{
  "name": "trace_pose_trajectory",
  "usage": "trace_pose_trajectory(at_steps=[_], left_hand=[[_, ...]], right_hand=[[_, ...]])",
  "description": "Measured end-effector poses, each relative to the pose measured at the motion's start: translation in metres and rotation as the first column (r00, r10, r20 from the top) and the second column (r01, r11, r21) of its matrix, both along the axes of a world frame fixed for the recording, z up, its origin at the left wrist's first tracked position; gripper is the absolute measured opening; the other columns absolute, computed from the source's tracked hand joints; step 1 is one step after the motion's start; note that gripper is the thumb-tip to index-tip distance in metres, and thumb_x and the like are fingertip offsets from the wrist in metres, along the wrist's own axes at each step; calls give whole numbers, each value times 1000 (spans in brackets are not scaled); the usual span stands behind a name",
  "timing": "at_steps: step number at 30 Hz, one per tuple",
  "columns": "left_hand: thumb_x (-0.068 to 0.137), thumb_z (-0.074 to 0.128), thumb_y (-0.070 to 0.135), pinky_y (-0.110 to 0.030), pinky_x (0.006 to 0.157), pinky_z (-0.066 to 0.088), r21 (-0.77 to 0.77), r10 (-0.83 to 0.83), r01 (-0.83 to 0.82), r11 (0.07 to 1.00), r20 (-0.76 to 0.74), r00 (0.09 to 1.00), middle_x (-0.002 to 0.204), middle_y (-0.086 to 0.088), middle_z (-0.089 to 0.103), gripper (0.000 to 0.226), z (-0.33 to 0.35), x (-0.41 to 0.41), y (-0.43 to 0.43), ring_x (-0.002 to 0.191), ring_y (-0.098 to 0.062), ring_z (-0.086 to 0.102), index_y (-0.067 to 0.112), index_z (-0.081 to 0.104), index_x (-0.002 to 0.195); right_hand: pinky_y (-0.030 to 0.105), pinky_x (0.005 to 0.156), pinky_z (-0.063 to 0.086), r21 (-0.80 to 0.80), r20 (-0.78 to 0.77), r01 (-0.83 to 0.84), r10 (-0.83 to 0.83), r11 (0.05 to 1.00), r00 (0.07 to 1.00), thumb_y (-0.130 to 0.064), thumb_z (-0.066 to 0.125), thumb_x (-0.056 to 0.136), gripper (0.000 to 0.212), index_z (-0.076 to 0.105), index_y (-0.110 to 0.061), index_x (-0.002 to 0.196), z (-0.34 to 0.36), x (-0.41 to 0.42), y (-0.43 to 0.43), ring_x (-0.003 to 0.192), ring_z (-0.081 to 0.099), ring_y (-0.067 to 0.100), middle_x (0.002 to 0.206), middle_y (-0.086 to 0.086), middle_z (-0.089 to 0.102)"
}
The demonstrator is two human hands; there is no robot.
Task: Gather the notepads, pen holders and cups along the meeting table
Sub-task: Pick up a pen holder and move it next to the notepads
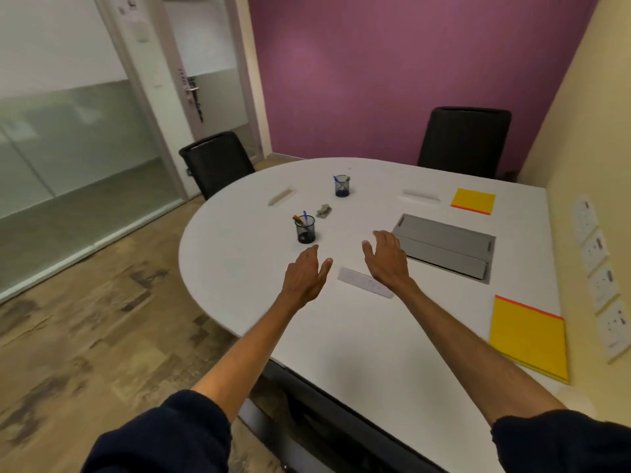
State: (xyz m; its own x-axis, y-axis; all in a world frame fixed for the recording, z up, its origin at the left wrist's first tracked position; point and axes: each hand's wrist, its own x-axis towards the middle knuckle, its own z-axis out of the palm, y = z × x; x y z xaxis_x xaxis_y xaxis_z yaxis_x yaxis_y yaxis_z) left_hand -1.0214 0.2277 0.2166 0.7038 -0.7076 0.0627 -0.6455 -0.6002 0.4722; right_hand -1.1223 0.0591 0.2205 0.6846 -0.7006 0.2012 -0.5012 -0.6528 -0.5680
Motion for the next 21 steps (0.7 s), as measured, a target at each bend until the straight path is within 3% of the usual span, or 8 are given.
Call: trace_pose_trajectory(at_steps=[15, 21], left_hand=[[101, 26, 54, -50, 117, 25, -33, 342, -343, 939, -37, 939, 158, -8, 29, 67, -10, 87, 146, 145, -27, 29, 12, 21, 153], [102, 27, 53, -49, 116, 28, -54, 381, -381, 923, -10, 925, 156, -10, 33, 67, -10, 159, 205, 143, -28, 31, 10, 25, 152]], right_hand=[[45, 111, 34, 8, -12, -319, 319, 948, 948, -37, 39, 102, 48, 46, -8, 139, 3, 137, 126, 138, 37, 27, 147, 10, 43], [45, 113, 31, 29, -26, -363, 364, 931, 931, -37, 37, 103, 49, 43, -8, 142, 0, 215, 184, 141, 33, 26, 150, 9, 39]])
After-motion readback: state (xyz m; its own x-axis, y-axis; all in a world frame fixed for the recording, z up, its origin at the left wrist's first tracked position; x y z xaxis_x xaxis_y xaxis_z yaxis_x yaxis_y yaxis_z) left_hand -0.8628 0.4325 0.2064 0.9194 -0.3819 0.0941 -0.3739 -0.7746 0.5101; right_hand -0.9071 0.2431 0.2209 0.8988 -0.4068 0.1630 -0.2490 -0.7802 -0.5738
